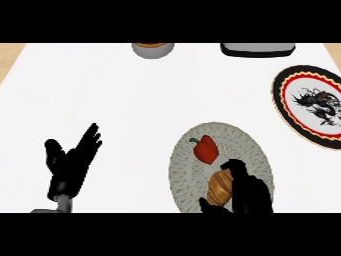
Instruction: Pick the croissant from the placemat and place it in the plate
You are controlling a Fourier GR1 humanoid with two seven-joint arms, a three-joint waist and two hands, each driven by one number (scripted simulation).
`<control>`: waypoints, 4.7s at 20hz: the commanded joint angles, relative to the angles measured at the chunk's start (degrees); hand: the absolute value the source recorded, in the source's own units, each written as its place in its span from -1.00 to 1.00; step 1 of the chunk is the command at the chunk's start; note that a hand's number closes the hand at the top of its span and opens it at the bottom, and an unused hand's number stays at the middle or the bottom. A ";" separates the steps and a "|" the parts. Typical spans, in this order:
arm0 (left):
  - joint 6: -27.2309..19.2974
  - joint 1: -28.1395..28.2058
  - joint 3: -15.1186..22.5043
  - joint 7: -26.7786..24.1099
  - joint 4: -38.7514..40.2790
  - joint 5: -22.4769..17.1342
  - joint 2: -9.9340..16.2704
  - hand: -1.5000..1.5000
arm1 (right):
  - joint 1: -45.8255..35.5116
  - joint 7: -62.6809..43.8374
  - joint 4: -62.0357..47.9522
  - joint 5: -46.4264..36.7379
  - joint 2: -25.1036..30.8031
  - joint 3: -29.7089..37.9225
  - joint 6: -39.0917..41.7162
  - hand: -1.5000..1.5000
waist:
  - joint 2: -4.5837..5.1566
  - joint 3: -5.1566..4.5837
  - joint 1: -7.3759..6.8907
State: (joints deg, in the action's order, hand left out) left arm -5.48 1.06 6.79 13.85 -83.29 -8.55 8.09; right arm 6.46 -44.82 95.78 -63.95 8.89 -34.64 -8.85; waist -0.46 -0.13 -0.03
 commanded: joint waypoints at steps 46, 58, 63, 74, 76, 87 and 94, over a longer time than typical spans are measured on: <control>1.34 -0.47 1.69 0.11 -1.55 2.09 -2.69 0.00 | -42.78 88.05 -71.39 64.36 30.32 49.31 -5.04 1.00 | 1.59 0.45 -3.73; 3.00 -3.61 0.92 -1.08 1.59 1.88 -2.21 0.00 | -46.04 85.30 -83.20 55.48 29.33 41.27 3.87 -1.00 | 2.62 0.70 -4.81; 2.71 -3.63 0.06 -0.18 0.98 1.75 -1.49 0.00 | -47.19 91.29 -84.20 61.61 29.51 47.53 9.60 -1.00 | 2.33 0.74 -3.99; 3.25 -2.61 -0.52 -2.21 2.81 2.03 -1.16 0.00 | -45.95 90.50 -89.36 67.69 37.13 54.15 27.38 -1.00 | 2.36 0.68 -3.30; 2.06 -2.53 -0.14 -0.88 0.76 2.07 -2.07 0.00 | -44.72 90.34 -89.60 67.21 39.49 53.54 33.99 -1.00 | 2.05 0.70 -3.06; 1.98 -1.57 -0.95 -0.40 0.81 1.52 -2.01 0.00 | -32.68 99.98 -85.36 63.56 44.12 49.99 43.15 -1.00 | 1.59 0.79 -1.58; 2.62 0.95 -0.05 -2.30 0.84 2.17 -2.11 0.00 | -29.79 102.28 -83.53 61.80 44.89 48.29 41.56 -1.00 | 1.39 0.73 -1.93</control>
State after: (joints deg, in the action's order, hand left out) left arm -3.35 0.28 6.45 12.79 -82.46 -6.57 5.88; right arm -25.33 48.78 12.48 -1.53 52.73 14.09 24.74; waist 1.02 0.62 -1.77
